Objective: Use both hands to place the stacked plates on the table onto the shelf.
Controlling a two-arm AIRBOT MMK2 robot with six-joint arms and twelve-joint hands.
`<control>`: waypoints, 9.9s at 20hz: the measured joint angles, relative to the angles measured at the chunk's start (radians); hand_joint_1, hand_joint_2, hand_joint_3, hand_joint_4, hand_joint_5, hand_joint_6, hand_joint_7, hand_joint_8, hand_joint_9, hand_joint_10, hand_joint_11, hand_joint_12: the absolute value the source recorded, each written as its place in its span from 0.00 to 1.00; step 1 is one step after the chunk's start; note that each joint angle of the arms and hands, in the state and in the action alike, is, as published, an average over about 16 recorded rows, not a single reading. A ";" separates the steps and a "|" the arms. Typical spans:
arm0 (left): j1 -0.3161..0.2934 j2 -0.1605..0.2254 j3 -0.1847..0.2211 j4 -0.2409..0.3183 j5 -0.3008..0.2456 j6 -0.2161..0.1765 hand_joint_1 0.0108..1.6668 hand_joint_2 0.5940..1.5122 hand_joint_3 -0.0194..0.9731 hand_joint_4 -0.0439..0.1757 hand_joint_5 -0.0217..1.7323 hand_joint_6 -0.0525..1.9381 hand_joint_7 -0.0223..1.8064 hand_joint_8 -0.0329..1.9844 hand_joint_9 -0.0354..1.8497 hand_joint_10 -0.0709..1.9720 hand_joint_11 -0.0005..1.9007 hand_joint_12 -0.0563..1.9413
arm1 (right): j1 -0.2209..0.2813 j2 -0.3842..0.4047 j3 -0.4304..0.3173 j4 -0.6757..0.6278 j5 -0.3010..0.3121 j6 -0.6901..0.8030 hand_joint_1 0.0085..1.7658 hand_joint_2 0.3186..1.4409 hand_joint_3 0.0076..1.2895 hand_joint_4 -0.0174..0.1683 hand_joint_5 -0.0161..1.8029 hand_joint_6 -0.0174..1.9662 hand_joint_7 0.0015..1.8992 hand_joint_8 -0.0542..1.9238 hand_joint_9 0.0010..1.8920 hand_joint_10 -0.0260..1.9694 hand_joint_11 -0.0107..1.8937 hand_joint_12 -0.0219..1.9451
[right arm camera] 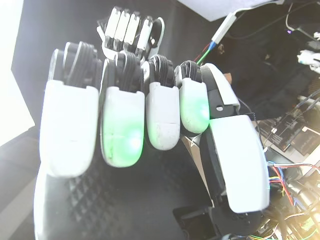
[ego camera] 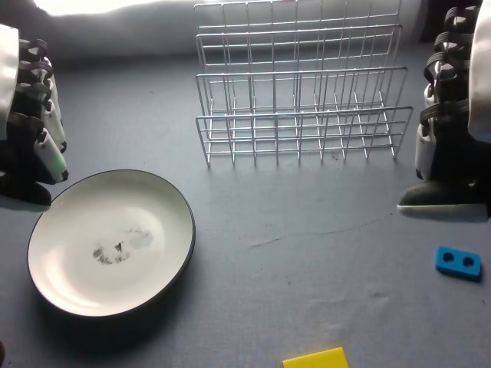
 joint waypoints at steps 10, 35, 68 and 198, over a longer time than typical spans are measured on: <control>0.029 -0.021 0.056 0.041 -0.031 0.011 0.02 0.54 0.07 0.21 0.14 0.14 0.13 0.12 0.14 0.16 0.13 0.16 | -0.016 -0.001 0.001 0.016 0.016 0.020 0.03 0.67 0.03 0.12 0.17 0.17 0.18 0.18 0.20 0.17 0.21 0.16; 0.455 -0.168 0.312 0.022 -0.099 0.157 0.01 0.54 0.03 0.19 0.06 0.03 0.05 0.02 0.04 0.04 0.01 0.04 | 0.018 -0.097 0.024 -0.154 -0.145 0.294 0.57 0.68 0.01 0.10 0.16 0.02 0.16 0.03 0.15 0.04 0.02 0.52; 0.438 -0.227 0.264 0.019 0.005 0.085 0.00 0.56 0.03 0.18 0.08 0.02 0.05 0.01 0.05 0.03 0.01 0.13 | -0.064 -0.362 0.093 0.149 -0.258 -0.220 0.64 0.71 0.01 0.11 0.34 0.02 0.33 0.04 0.29 0.07 0.06 0.66; 0.282 -0.166 0.430 0.012 0.076 -0.131 0.00 0.57 0.03 0.21 0.10 0.03 0.08 0.02 0.07 0.04 0.01 0.11 | 0.228 -0.440 0.455 0.365 -0.448 0.607 0.76 0.59 0.01 0.06 0.57 0.41 0.59 0.37 0.61 0.28 0.47 0.56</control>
